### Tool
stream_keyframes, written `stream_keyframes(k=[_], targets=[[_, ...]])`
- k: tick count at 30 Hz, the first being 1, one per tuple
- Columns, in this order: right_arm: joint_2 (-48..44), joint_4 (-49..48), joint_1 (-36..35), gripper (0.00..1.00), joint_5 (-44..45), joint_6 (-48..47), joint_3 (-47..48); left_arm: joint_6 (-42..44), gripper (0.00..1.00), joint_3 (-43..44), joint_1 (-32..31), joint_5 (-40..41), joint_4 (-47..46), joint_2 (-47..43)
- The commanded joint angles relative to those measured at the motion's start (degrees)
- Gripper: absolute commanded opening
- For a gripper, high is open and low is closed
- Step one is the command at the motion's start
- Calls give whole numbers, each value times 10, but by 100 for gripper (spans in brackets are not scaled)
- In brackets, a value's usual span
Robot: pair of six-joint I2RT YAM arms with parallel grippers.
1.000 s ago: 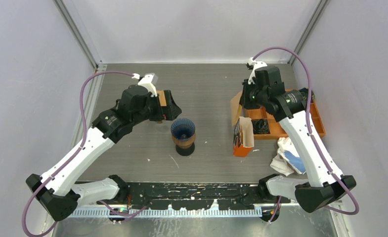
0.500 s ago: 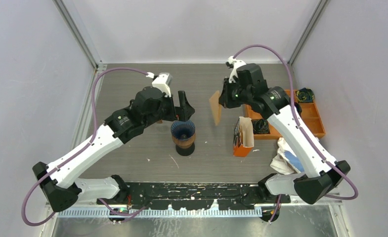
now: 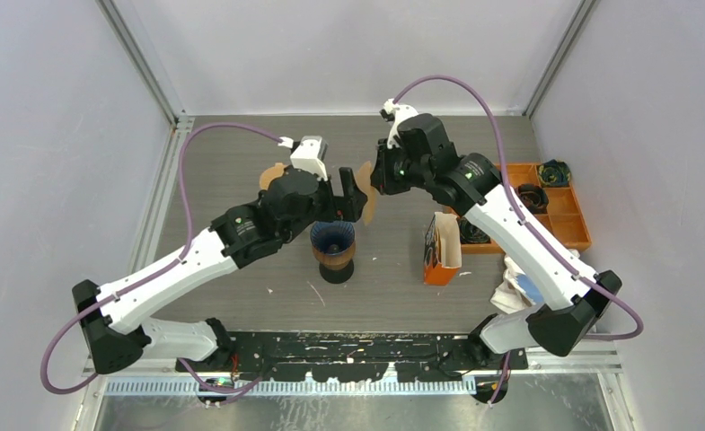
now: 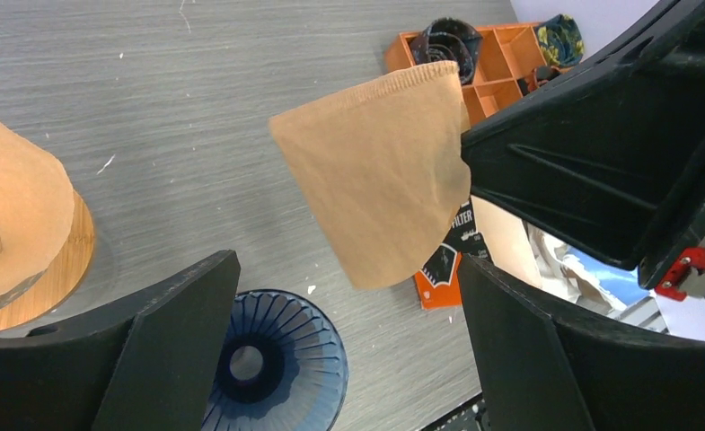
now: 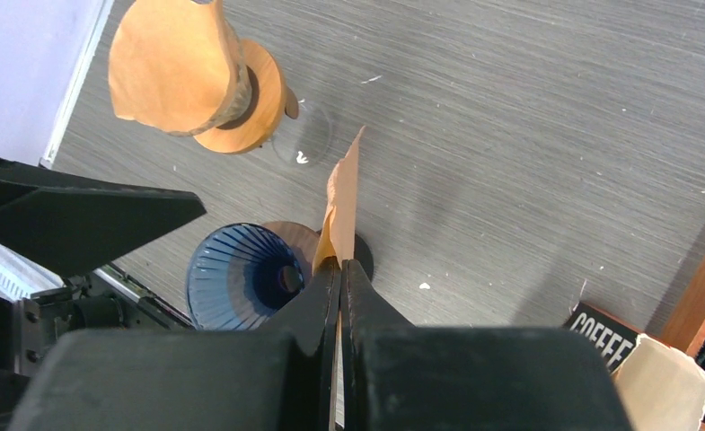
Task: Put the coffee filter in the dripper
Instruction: Place the coffee filter in the coffee dripper.
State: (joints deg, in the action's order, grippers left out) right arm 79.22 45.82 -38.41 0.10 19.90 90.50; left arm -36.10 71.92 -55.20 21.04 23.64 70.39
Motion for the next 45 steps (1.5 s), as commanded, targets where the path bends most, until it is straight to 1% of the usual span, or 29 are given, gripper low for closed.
stream_keyframes(k=[1, 9, 13, 15, 22, 24, 30, 36, 40, 45], targets=[[4, -31, -11, 1, 22, 11, 36, -13, 94, 4, -14, 61, -63, 5], [10, -29, -22, 1, 31, 12, 47, -13, 89, -7, -16, 87, -102, 14], [12, -28, -24, 1, 32, 12, 49, -10, 89, -2, -21, 84, -107, 19], [14, -28, -24, 1, 31, 12, 50, -7, 89, 1, -24, 91, -108, 40], [12, -26, -26, 1, 29, 11, 52, 19, 88, 16, -31, 155, -80, 57], [11, -26, -27, 1, 29, 10, 51, 25, 85, 17, -31, 171, -73, 57], [10, -25, -26, 1, 29, 7, 50, 31, 83, 7, -31, 186, -69, 41], [7, -24, -27, 1, 23, 6, 54, 38, 82, 11, -31, 204, -61, 51], [5, -17, -27, 1, 23, 3, 60, 41, 78, 13, -31, 209, -58, 56], [3, -10, -27, 1, 19, 1, 65, 46, 69, 12, -31, 204, -57, 53]])
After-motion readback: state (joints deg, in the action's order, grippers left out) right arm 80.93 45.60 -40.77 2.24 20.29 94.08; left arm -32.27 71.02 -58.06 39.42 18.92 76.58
